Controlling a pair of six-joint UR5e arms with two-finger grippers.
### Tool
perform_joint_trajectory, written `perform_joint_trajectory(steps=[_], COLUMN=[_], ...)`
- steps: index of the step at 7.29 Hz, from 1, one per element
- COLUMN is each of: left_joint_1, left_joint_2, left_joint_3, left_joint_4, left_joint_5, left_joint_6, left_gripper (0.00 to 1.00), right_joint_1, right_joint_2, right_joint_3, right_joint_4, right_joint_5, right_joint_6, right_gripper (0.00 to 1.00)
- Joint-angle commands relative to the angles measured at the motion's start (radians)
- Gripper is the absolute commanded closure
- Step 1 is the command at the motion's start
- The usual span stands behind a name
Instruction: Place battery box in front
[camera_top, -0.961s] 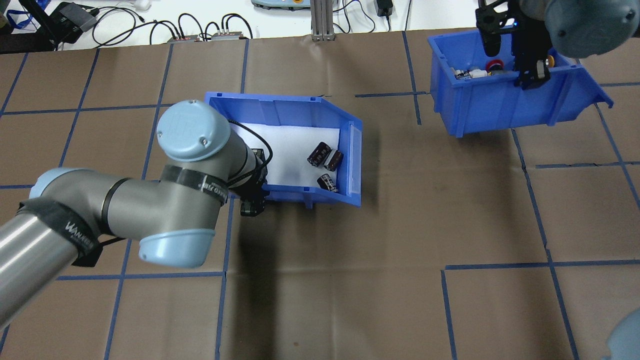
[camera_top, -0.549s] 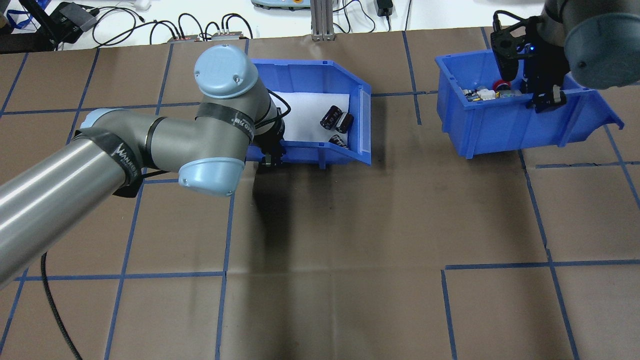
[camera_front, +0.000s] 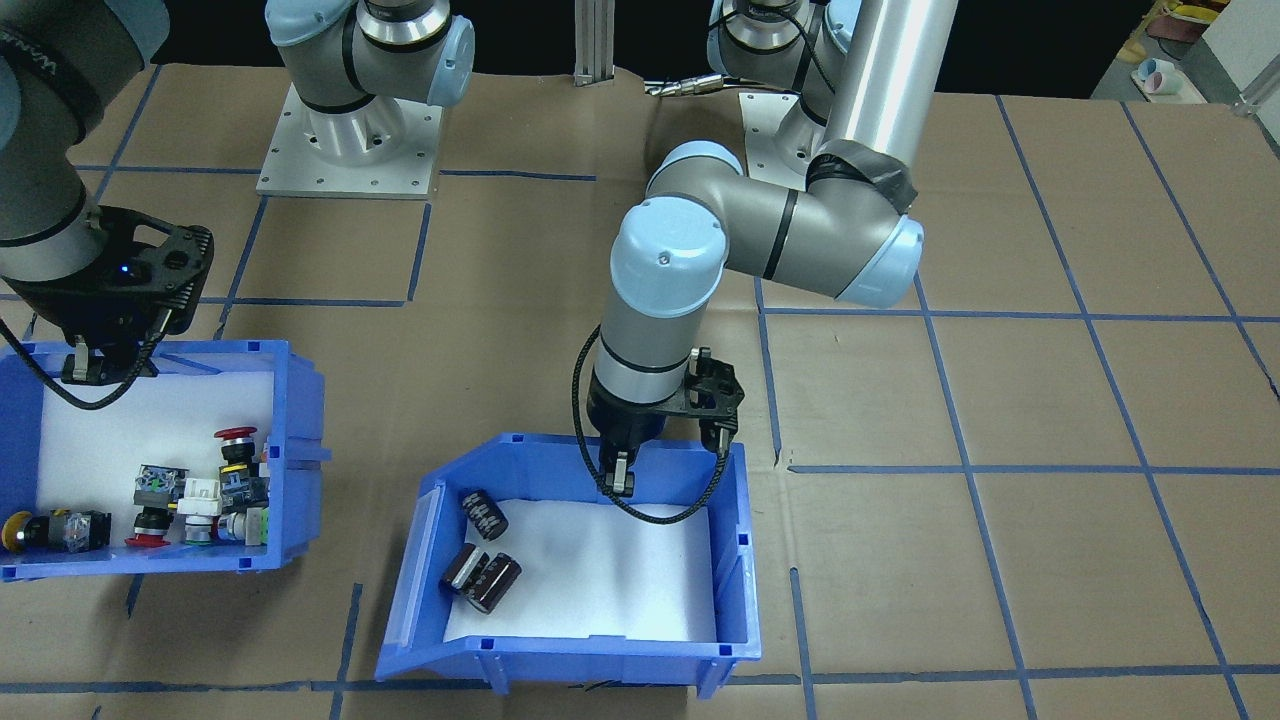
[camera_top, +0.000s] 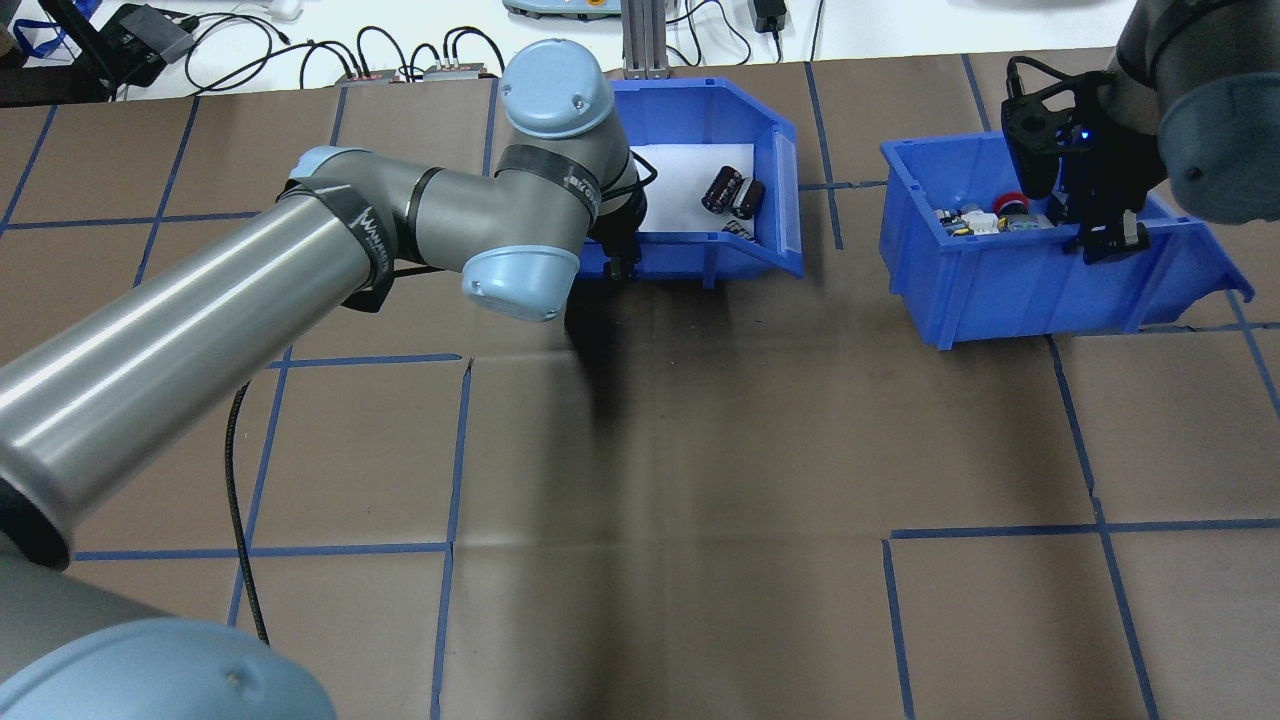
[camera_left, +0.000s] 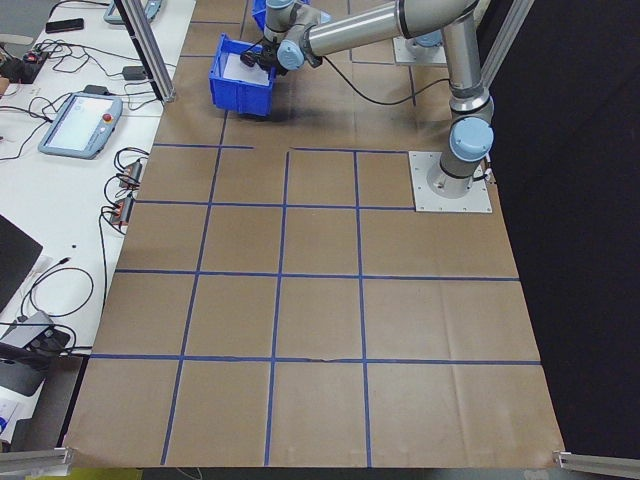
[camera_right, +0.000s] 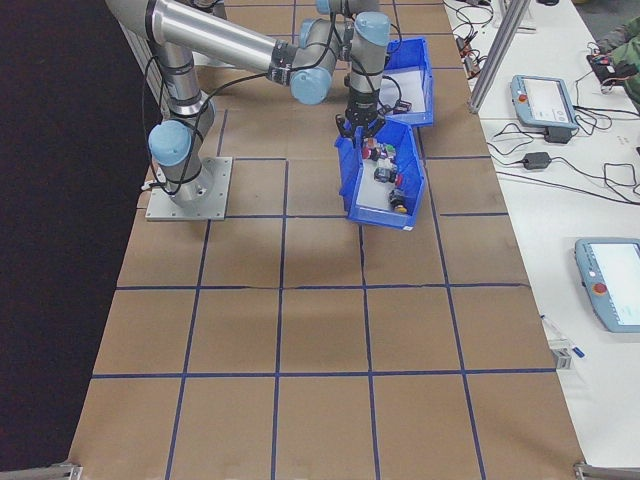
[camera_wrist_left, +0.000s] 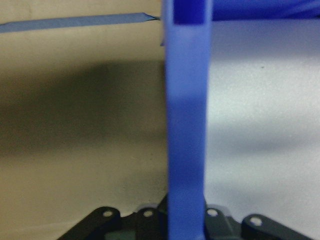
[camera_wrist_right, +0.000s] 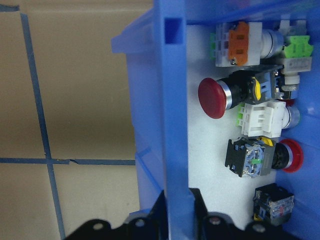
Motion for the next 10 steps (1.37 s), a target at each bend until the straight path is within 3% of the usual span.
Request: perform_joint_trajectory(steps=[1, 2, 3, 5, 6, 7, 10], left_joint_1=[-0.010, -0.010, -0.007, -0.001, 0.011, 0.043, 0.173], left_joint_2=[-0.035, -0.040, -0.038, 0.015, 0.067, 0.133, 0.392], left_joint_3=[0.017, 0.023, 0.032, 0.037, 0.034, 0.030, -0.003], left_joint_4=[0.000, 0.001, -0.003, -0.049, -0.087, -0.194, -0.536], left_joint_5=[-0.005, -0.010, -0.010, -0.008, -0.007, 0.001, 0.004], left_joint_6=[-0.011, -0.011, -0.008, 0.001, 0.033, 0.170, 0.666], left_gripper=[0.77, 0.40, 0.19, 0.13, 0.13, 0.10, 0.03], right_joint_1=[-0.001, 0.001, 0.005, 0.012, 0.013, 0.018, 0.163], right_joint_2=[-0.054, -0.095, -0.152, -0.264, -0.311, -0.353, -0.362], right_joint_3=[0.073, 0.114, 0.160, 0.258, 0.297, 0.346, 0.363], right_joint_4=[0.000, 0.000, 0.000, 0.000, 0.002, 0.000, -0.001], right_joint_5=[-0.001, -0.001, -0.001, 0.005, 0.042, 0.051, 0.051], right_joint_6=[0.001, 0.005, 0.010, 0.078, 0.091, 0.093, 0.244], right_gripper=[1.00, 1.00, 1.00, 1.00, 1.00, 1.00, 0.99])
